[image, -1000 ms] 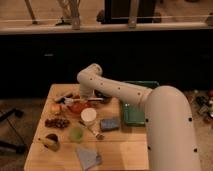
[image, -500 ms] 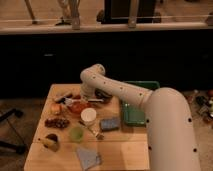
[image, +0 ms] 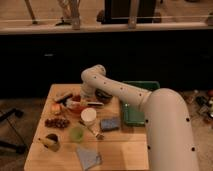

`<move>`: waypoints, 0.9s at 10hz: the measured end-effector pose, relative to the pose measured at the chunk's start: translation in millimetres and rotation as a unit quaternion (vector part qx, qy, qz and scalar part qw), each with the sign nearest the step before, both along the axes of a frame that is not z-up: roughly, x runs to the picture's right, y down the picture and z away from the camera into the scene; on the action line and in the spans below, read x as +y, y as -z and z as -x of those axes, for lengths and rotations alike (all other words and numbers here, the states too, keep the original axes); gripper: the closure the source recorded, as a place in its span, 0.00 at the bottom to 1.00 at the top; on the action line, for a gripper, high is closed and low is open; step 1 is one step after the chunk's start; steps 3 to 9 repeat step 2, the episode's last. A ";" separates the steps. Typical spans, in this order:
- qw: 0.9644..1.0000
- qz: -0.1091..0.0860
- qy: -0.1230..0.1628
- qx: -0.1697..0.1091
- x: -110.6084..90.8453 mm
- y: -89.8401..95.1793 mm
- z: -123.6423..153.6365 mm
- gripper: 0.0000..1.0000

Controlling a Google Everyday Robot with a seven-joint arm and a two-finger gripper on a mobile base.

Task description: Place brush in red bowl

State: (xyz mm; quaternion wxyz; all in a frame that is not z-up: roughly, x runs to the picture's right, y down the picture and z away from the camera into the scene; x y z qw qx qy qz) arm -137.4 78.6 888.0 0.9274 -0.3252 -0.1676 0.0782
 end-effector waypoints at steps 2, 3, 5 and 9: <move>1.000 0.000 0.001 -0.005 0.7 0.0 1.9 0.22; 1.000 0.000 0.001 -0.005 0.7 0.0 1.9 0.22; 1.000 0.000 0.001 -0.005 0.7 0.0 1.9 0.22; 1.000 0.000 0.001 -0.005 0.7 0.0 1.9 0.22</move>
